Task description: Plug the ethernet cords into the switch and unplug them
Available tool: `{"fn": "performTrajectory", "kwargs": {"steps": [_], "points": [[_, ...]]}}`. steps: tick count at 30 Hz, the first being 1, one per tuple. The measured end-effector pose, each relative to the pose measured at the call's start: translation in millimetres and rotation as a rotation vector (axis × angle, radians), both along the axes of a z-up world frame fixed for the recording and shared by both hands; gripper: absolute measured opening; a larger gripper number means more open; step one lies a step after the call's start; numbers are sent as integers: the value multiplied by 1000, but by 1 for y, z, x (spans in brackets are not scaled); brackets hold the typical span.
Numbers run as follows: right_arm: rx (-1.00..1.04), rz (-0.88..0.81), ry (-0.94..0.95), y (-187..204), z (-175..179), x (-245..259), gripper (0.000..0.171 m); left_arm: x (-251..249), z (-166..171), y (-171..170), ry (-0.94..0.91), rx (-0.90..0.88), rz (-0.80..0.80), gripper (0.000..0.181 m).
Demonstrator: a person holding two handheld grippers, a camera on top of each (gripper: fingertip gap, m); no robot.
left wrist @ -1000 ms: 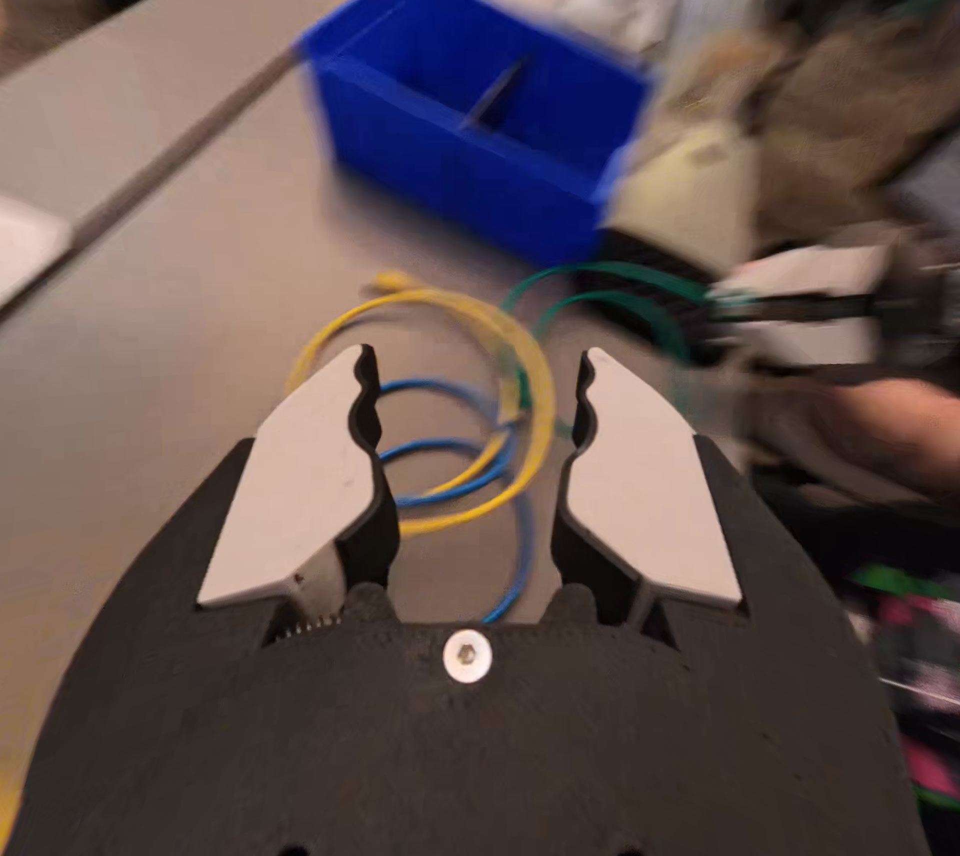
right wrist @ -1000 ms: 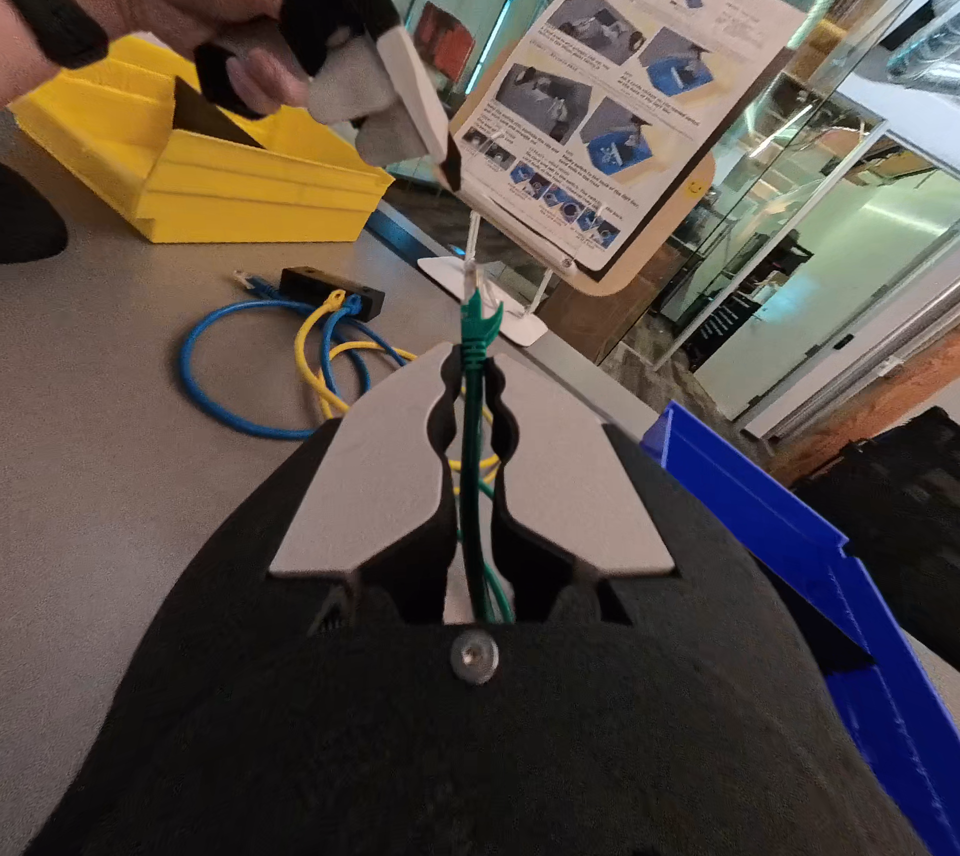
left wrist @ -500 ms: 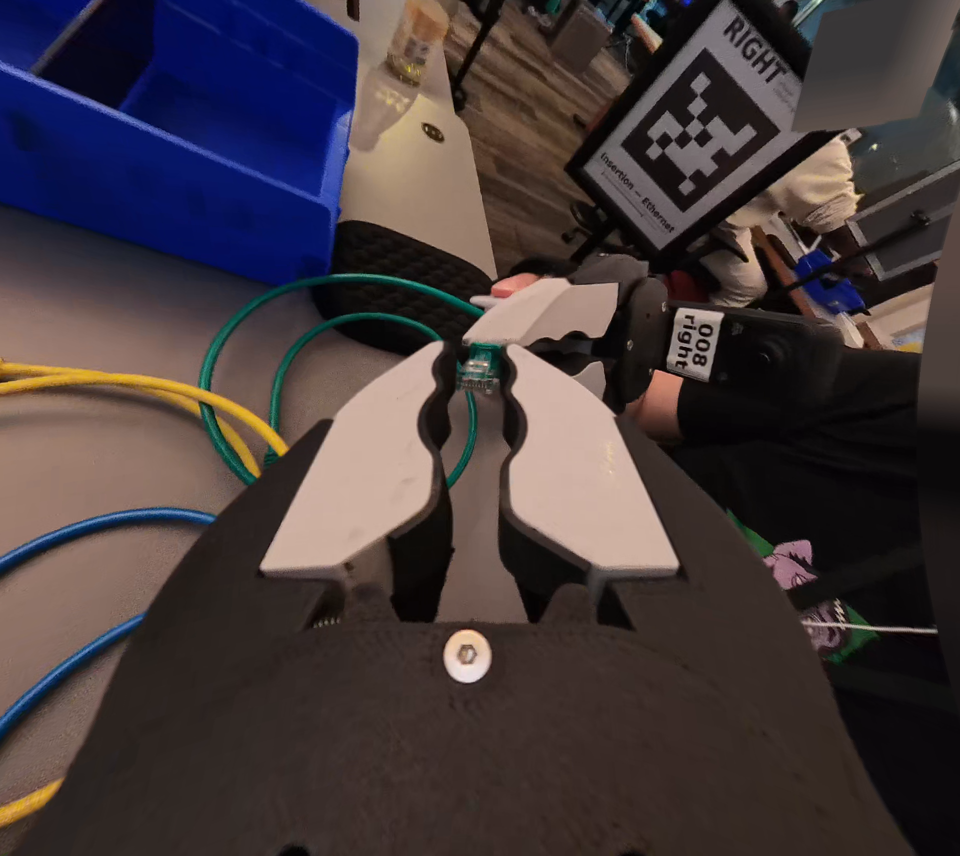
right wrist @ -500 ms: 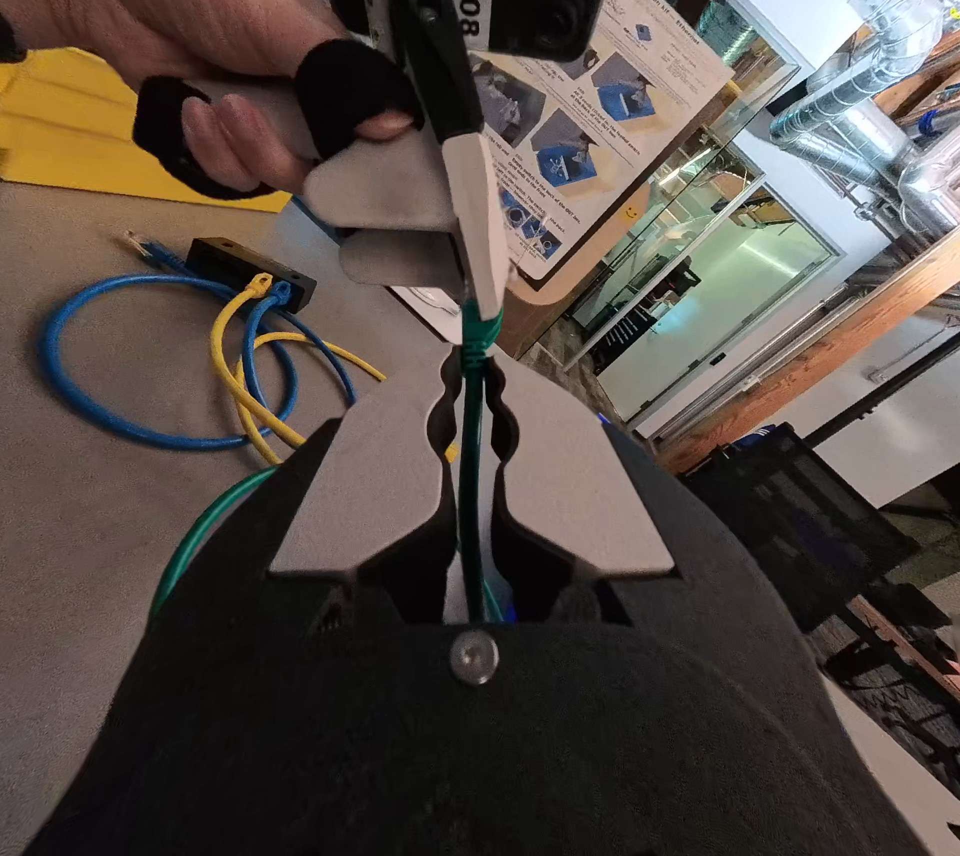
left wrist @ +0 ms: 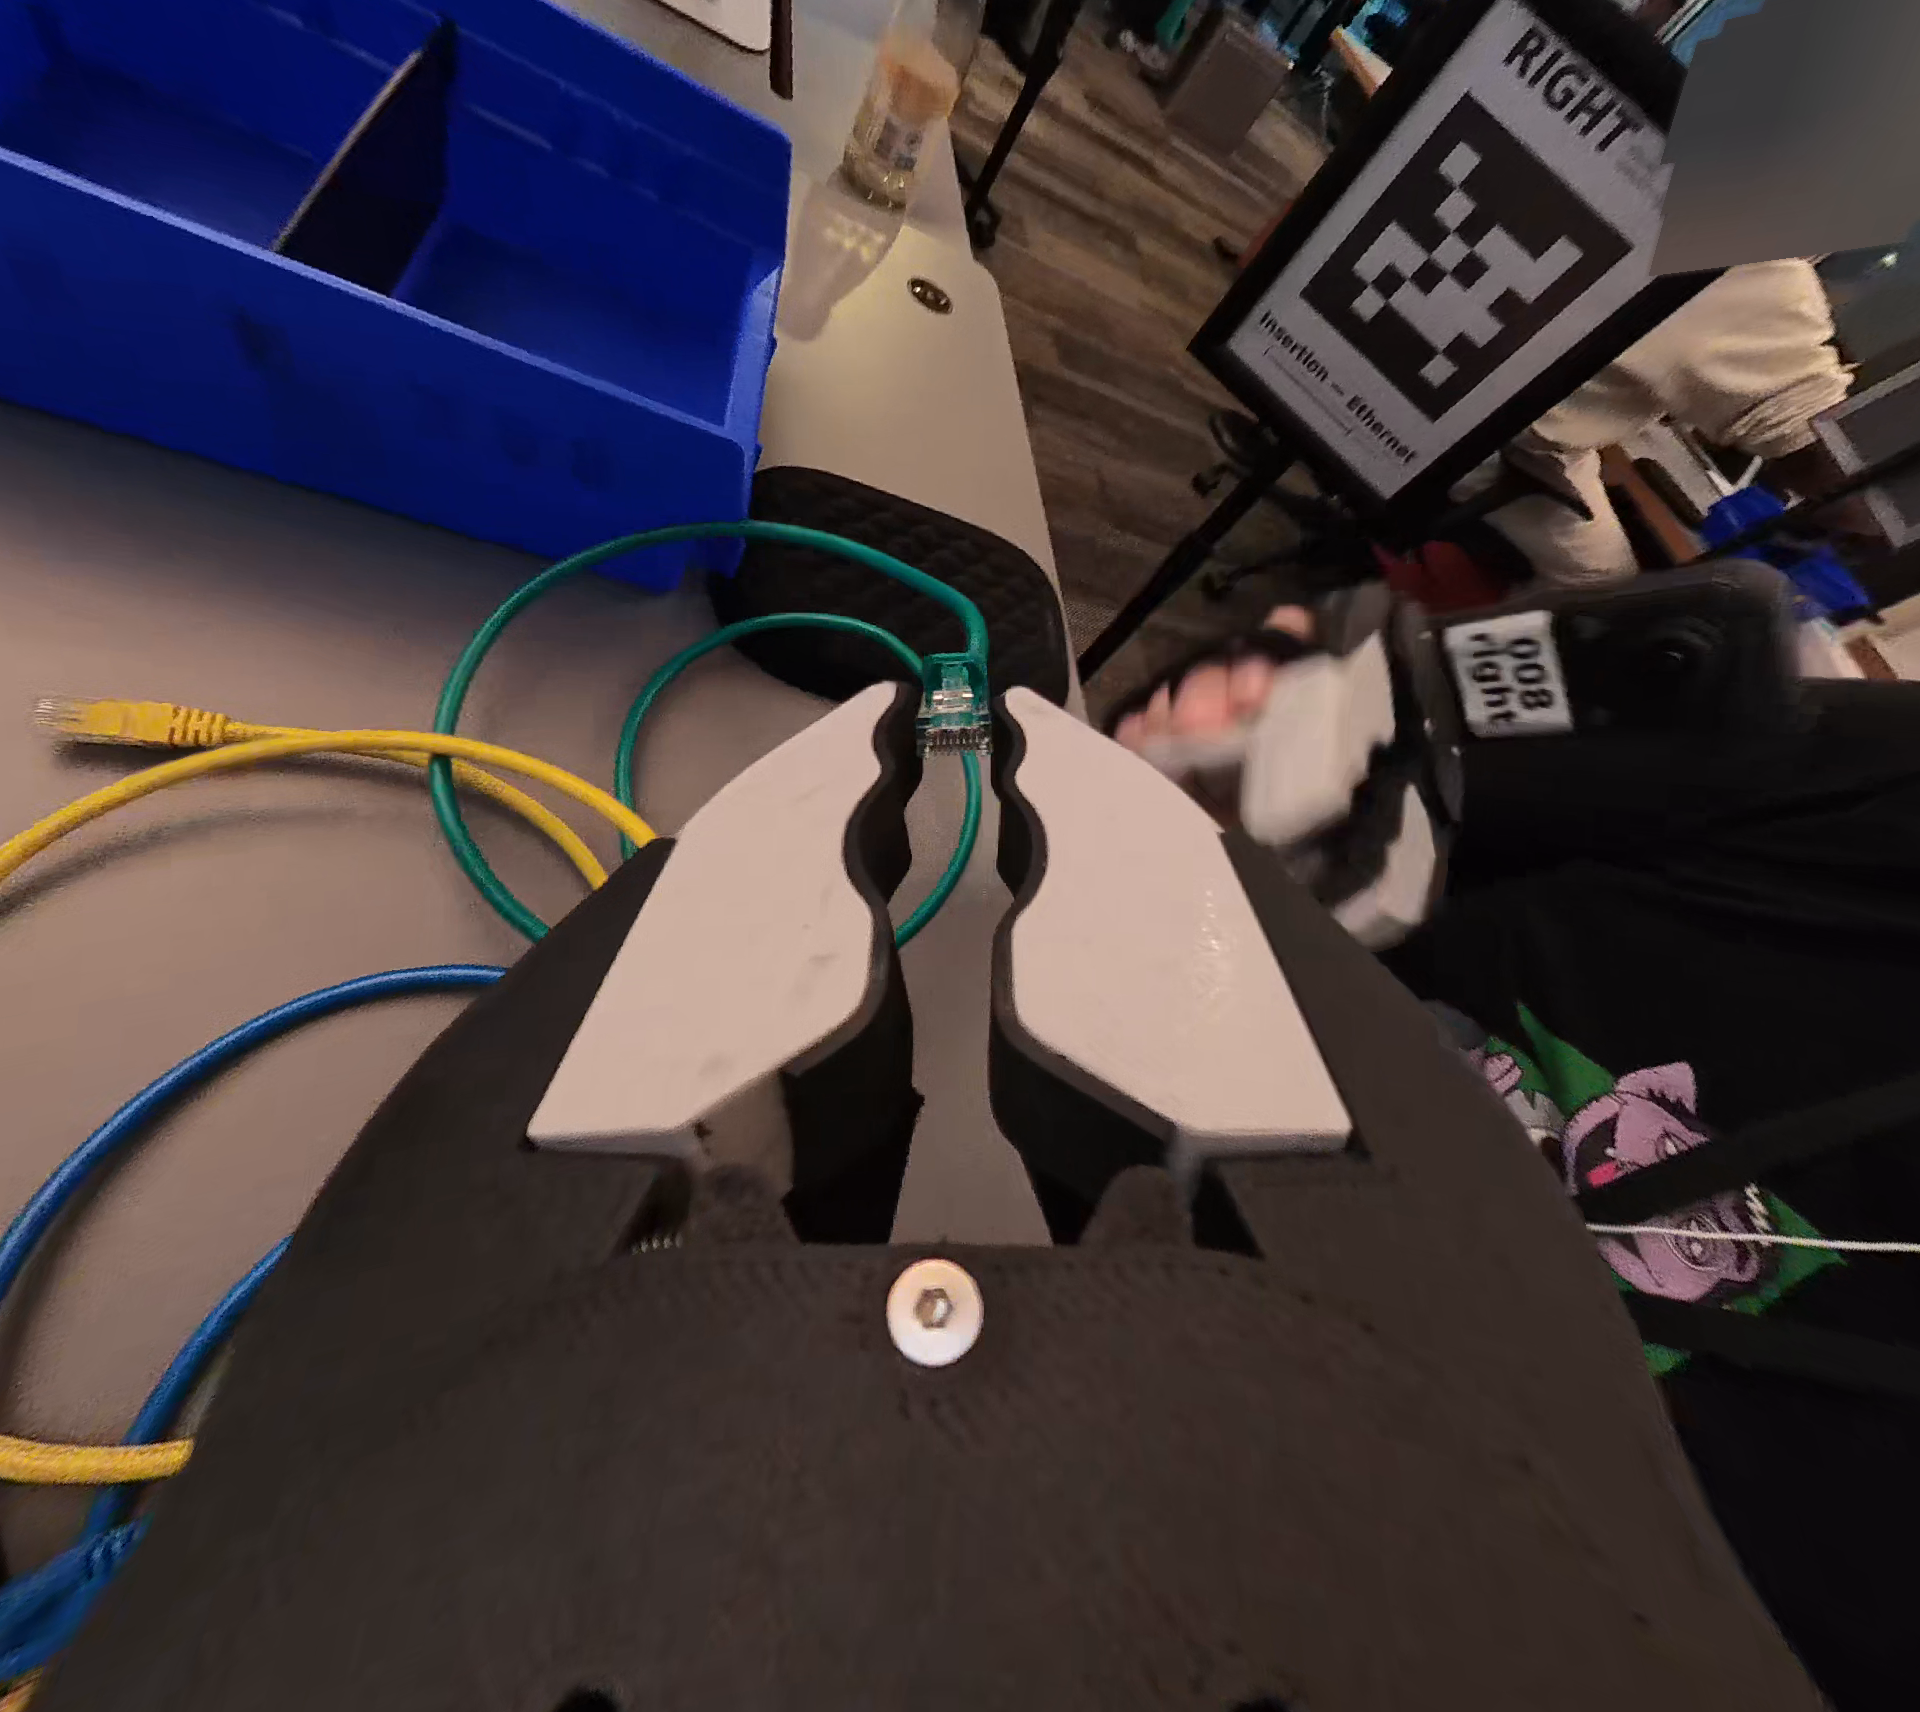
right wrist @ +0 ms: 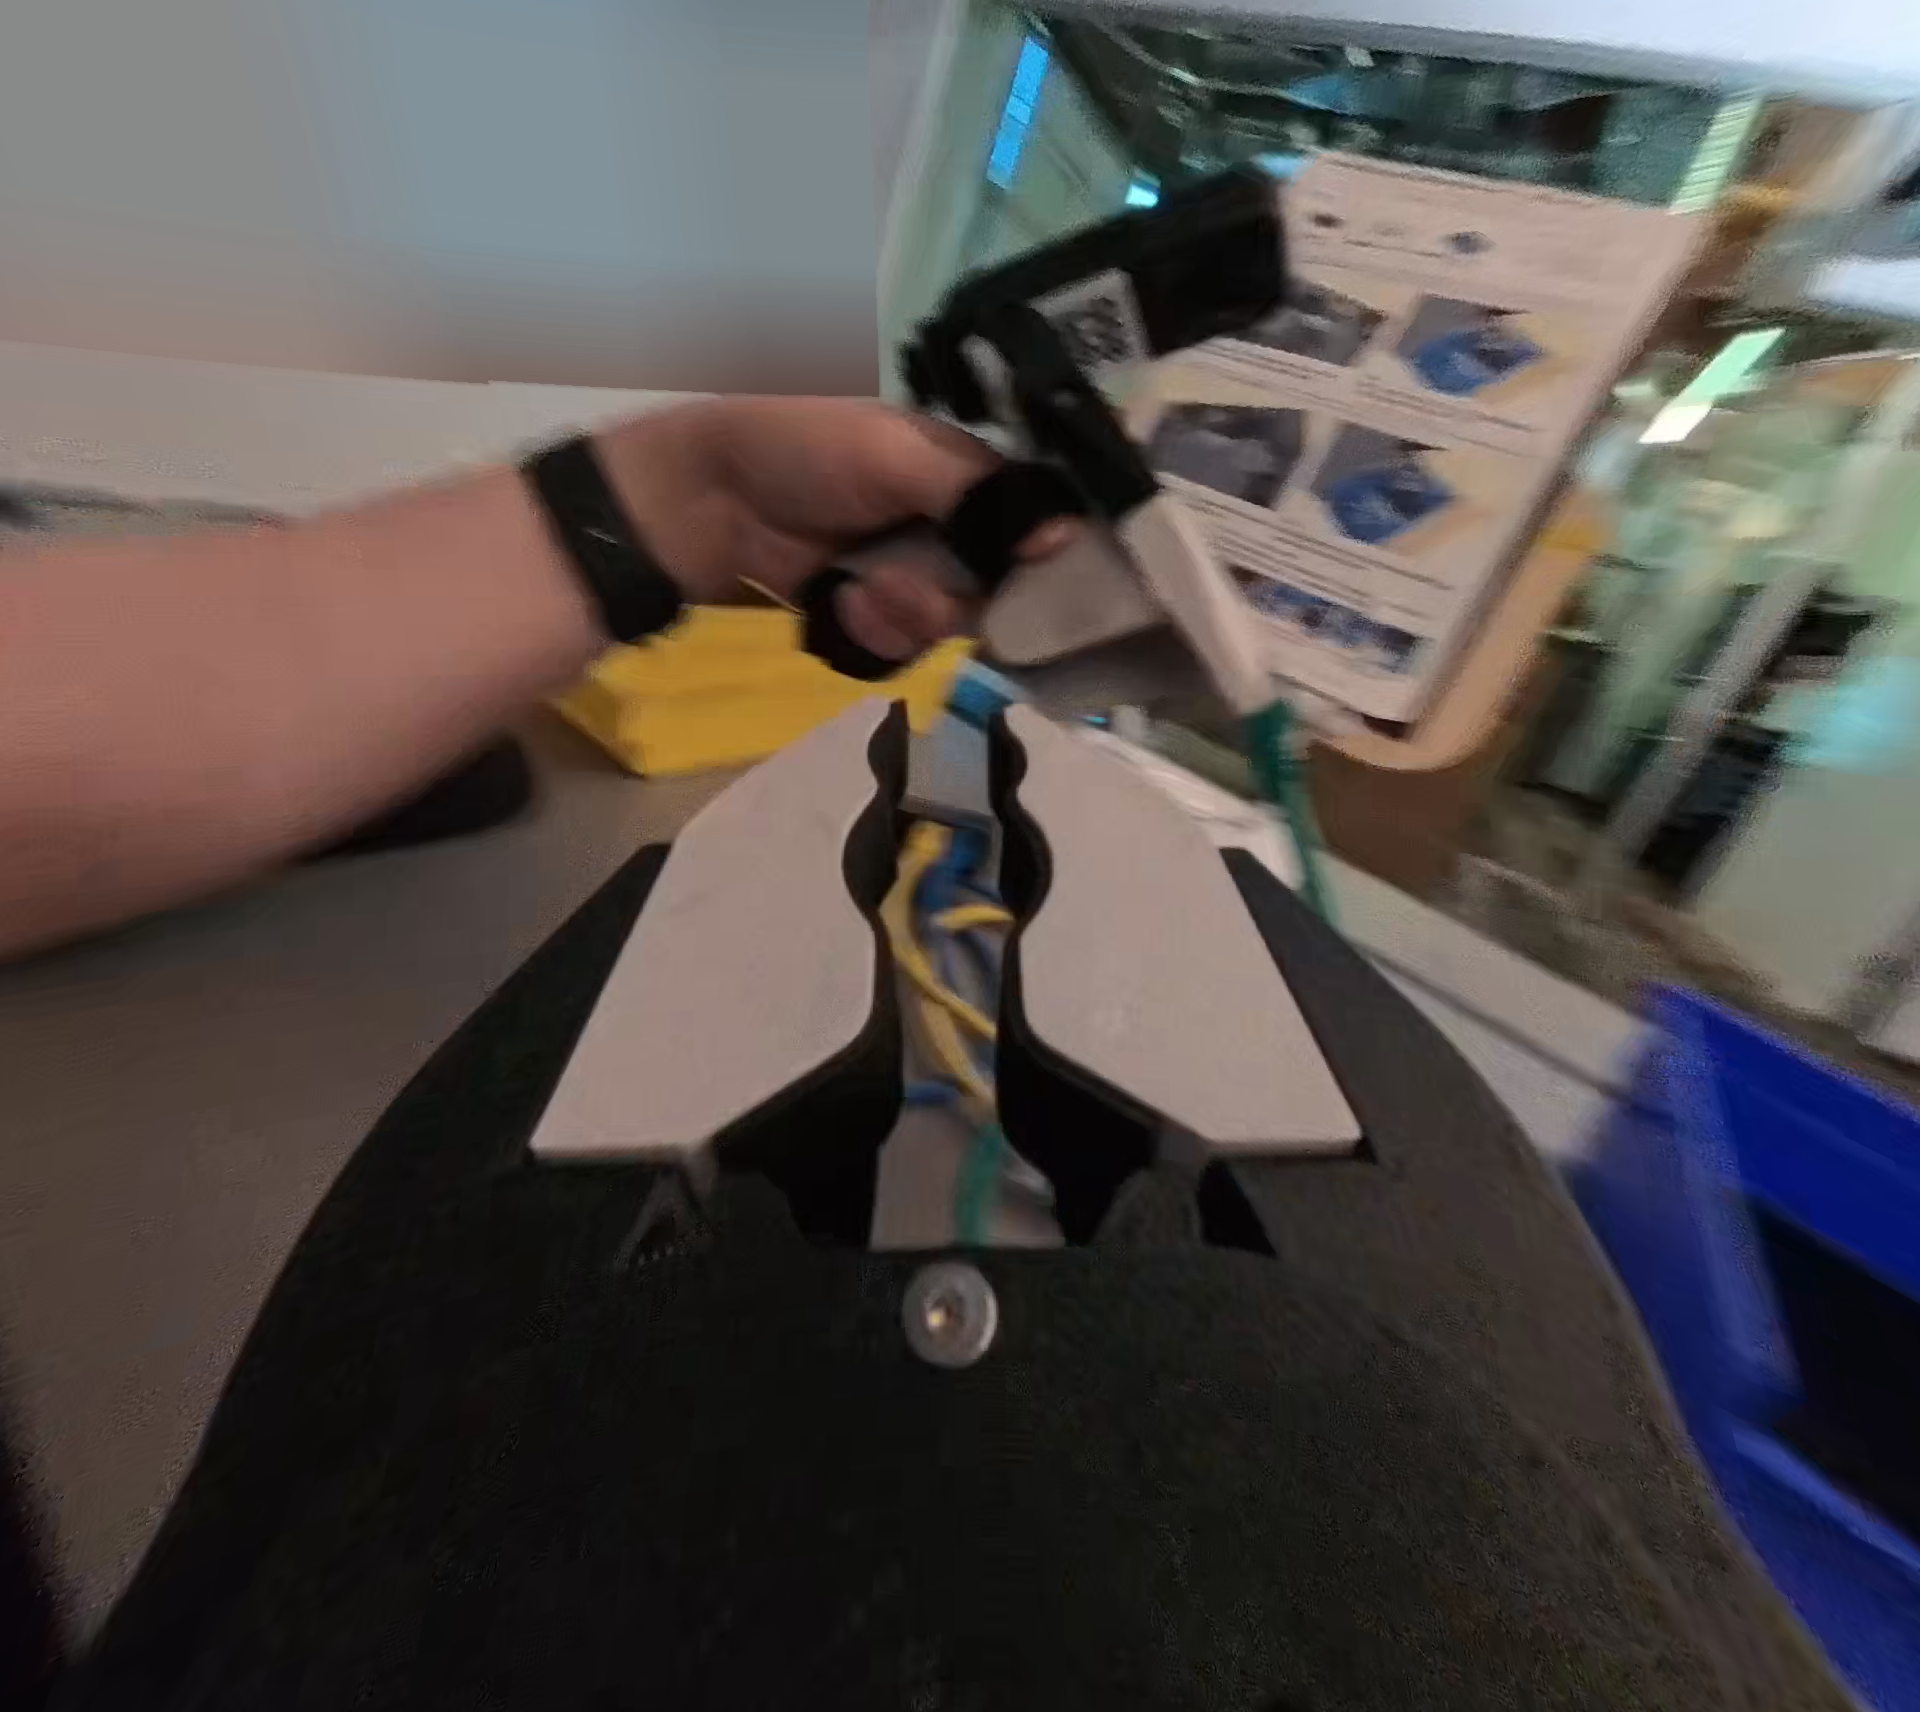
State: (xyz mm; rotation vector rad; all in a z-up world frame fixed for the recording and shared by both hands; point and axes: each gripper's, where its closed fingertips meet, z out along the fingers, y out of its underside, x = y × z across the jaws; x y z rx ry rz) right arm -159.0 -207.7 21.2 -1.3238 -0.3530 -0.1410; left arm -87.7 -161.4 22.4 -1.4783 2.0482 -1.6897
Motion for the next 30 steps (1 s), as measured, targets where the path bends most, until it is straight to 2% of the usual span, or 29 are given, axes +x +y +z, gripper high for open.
{"fn": "performTrajectory", "kwargs": {"steps": [1, 2, 3, 4, 5, 7, 11, 15, 16, 20, 23, 30], "points": [[-14, 183, 150, -2, -3, -23, 11, -3, 4, 0, -12, -8, -11, 11], [-66, 293, 306, 4, -10, -33, 20, -7, 9, -2, -26, -18, -29, 12], [-127, 355, 435, 15, -18, -34, 37, -11, 14, -5, -41, -28, -52, 12], [-161, 401, 540, 26, -23, -30, 46, -16, 18, -8, -54, -36, -76, 12], [-135, 446, 636, 32, -20, -22, 51, -21, 23, -11, -67, -43, -97, 12], [0, 473, 787, 38, -3, 6, 51, -29, 31, -15, -96, -51, -128, 11], [139, 519, 830, 34, 24, 29, 49, -40, 34, -15, -119, -7, -157, 11], [88, 579, 864, 35, 32, 31, 24, -41, 37, -13, -144, 5, -159, 11], [67, 589, 862, 36, 31, 31, 22, -42, 37, -13, -143, 6, -158, 11], [72, 616, 895, 34, 34, 33, 23, -43, 32, -12, -137, 46, -158, 11], [26, 567, 867, 40, 27, 34, 20, -43, 31, -13, -133, 64, -155, 12], [12, 583, 858, 37, 27, 36, 11, -41, 22, -16, -112, 111, -165, 11]]}}
